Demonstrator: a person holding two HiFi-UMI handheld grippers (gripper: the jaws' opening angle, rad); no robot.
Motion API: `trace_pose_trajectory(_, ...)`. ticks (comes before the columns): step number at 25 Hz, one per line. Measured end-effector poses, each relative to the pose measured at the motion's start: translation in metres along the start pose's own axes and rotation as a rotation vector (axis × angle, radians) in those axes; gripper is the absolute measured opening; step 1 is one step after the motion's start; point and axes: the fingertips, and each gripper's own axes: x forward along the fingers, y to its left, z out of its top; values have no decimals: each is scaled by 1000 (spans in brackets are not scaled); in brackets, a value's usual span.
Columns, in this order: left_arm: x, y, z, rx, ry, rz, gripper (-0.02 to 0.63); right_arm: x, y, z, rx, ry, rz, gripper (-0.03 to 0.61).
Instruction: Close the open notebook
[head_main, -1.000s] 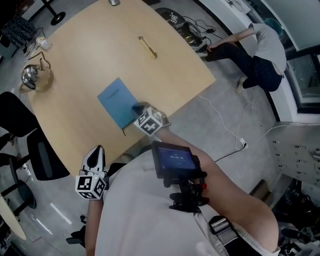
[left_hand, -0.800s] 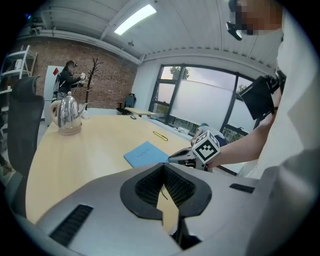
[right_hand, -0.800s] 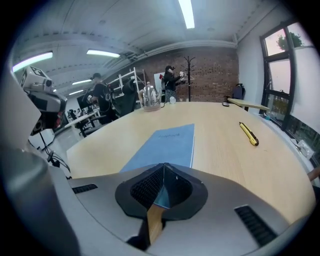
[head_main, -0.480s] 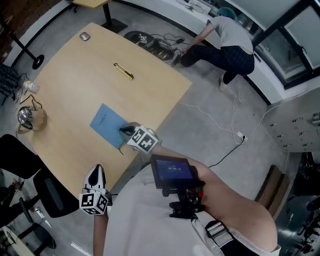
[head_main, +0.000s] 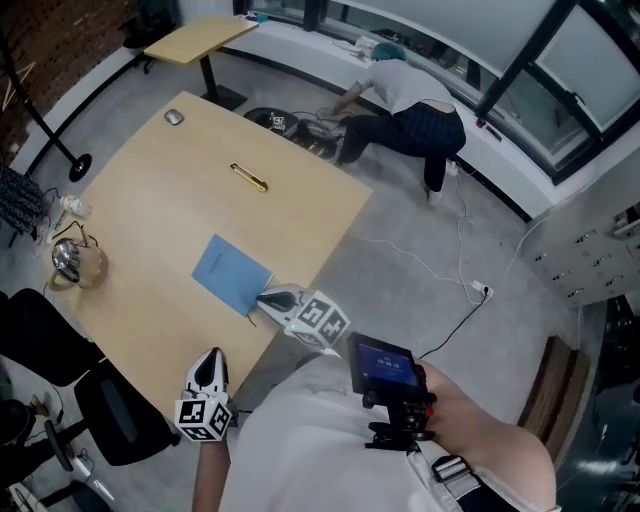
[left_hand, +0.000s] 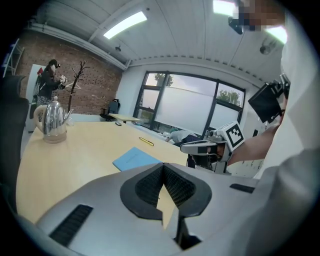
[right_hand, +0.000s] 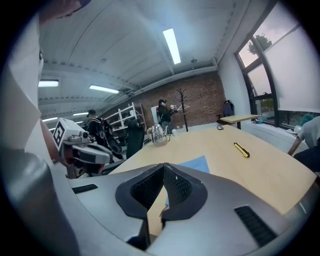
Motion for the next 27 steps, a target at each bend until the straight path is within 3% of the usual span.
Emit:
trace_pose_trajectory(13, -23, -33, -14, 36, -13, -87, 5, -64, 37, -16, 12, -18, -64, 15)
trace_pose_trajectory(27, -43, -22, -8, 40, -38, -58, 5, -52, 57, -4, -4, -27, -32, 15)
